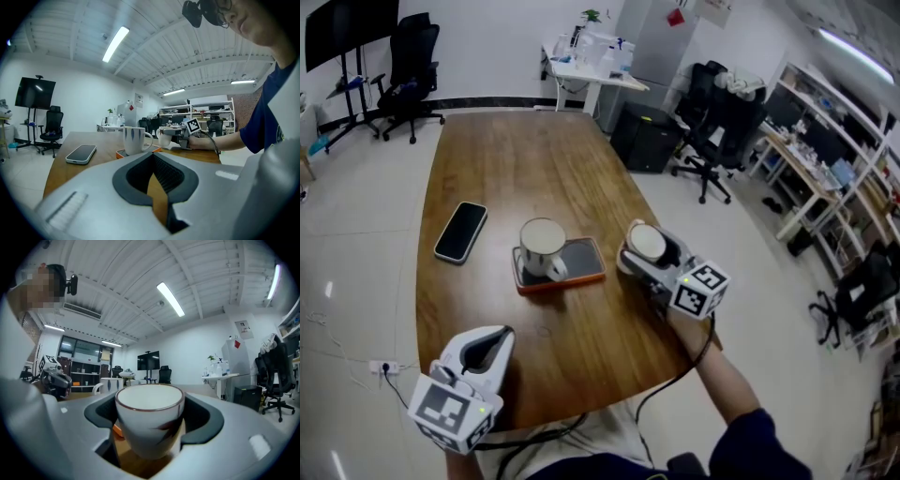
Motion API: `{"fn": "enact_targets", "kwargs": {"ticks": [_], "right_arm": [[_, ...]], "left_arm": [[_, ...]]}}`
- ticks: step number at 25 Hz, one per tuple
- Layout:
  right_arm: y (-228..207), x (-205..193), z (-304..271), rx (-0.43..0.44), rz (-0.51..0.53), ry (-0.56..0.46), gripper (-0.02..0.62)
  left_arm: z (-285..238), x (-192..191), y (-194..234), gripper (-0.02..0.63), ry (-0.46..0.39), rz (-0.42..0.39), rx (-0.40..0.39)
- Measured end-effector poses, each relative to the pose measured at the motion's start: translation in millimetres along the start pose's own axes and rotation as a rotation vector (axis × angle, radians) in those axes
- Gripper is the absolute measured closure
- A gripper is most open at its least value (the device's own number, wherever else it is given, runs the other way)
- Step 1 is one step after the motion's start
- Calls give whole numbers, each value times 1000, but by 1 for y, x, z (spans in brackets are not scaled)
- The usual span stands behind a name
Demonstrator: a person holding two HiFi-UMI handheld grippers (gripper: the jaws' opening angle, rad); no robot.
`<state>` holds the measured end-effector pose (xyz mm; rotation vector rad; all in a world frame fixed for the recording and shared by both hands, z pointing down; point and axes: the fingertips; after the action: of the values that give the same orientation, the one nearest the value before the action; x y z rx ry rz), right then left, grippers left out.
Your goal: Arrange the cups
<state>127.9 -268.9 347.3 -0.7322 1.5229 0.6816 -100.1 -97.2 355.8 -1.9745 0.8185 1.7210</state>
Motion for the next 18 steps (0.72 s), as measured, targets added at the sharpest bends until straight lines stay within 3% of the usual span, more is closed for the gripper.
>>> {"fn": "enact_targets", "kwargs": {"ticks": [11,18], "right_arm": [[49,26,-40,176,4,-146,206],[71,22,-58,275,2,-113,206]], "left_arm": [[1,-6,-1,603,-7,22,21],[3,-5,-1,603,-8,26,24]]}}
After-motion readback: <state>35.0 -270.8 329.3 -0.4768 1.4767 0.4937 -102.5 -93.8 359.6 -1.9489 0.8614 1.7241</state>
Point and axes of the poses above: the fingertips, and each gripper's own axes: z backward along the fingers, y to its left, x out of its top, and after that the axes turned 7 degrees about -x, right-handed
